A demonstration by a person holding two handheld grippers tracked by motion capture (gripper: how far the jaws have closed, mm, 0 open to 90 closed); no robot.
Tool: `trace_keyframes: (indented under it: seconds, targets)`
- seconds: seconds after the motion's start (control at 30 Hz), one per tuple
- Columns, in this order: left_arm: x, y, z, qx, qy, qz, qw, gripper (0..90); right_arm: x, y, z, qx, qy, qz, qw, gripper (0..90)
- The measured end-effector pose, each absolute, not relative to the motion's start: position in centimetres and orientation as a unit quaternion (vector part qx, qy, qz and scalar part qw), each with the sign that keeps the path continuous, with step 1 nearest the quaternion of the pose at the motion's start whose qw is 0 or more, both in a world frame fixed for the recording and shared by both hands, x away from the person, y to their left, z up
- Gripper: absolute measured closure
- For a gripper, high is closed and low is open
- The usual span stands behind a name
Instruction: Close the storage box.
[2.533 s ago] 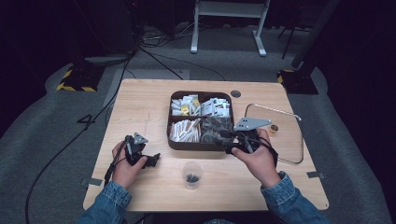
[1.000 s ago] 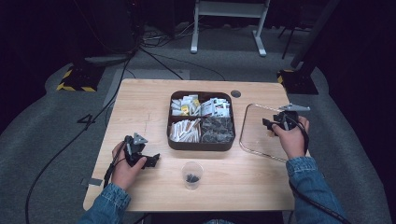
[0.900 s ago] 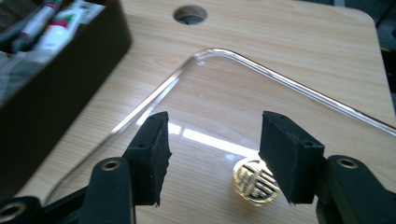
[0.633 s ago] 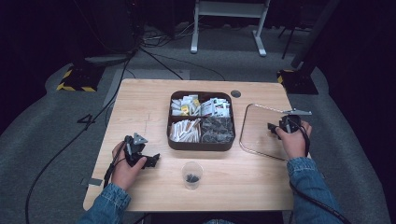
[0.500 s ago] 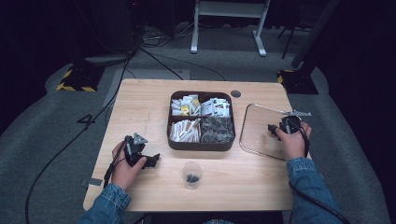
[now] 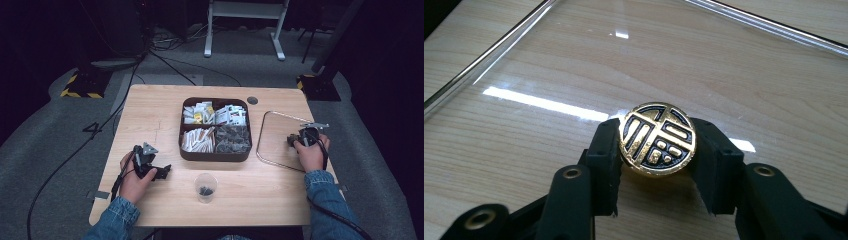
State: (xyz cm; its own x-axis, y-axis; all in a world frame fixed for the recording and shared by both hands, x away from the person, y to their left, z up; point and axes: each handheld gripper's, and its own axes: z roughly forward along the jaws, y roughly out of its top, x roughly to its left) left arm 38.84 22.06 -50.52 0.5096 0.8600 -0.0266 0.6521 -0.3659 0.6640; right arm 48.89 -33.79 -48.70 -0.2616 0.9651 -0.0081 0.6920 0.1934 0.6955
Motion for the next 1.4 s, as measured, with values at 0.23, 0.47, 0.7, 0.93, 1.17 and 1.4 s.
trace_keyframes:
  seconds: [0.23, 0.47, 0.7, 0.93, 1.17, 1.4]
  targets:
    - [38.8, 22.1, -50.5, 0.81, 0.467, 0.165, 0.315, 0.2, 48.9, -33.9, -48.7, 0.571, 0.728, 0.302, 0.229, 59.2]
    - [38.8, 22.1, -50.5, 0.81, 0.467, 0.165, 0.315, 0.2, 48.3, -34.3, -48.3, 0.574, 0.721, 0.317, 0.224, 59.2]
    - [38.8, 22.1, -50.5, 0.81, 0.467, 0.165, 0.315, 0.2, 47.9, -34.5, -46.8, 0.565, 0.72, 0.334, 0.226, 59.2]
    - [38.9, 22.1, -50.5, 0.81, 0.467, 0.165, 0.315, 0.2, 47.2, -34.3, -44.8, 0.555, 0.719, 0.352, 0.228, 59.2]
    - [38.9, 22.0, -50.5, 0.81, 0.467, 0.164, 0.315, 0.2, 46.5, -33.7, -43.0, 0.543, 0.719, 0.371, 0.226, 59.2]
    - [38.9, 22.1, -50.5, 0.81, 0.466, 0.165, 0.315, 0.2, 45.6, -33.0, -41.6, 0.528, 0.721, 0.387, 0.227, 59.2]
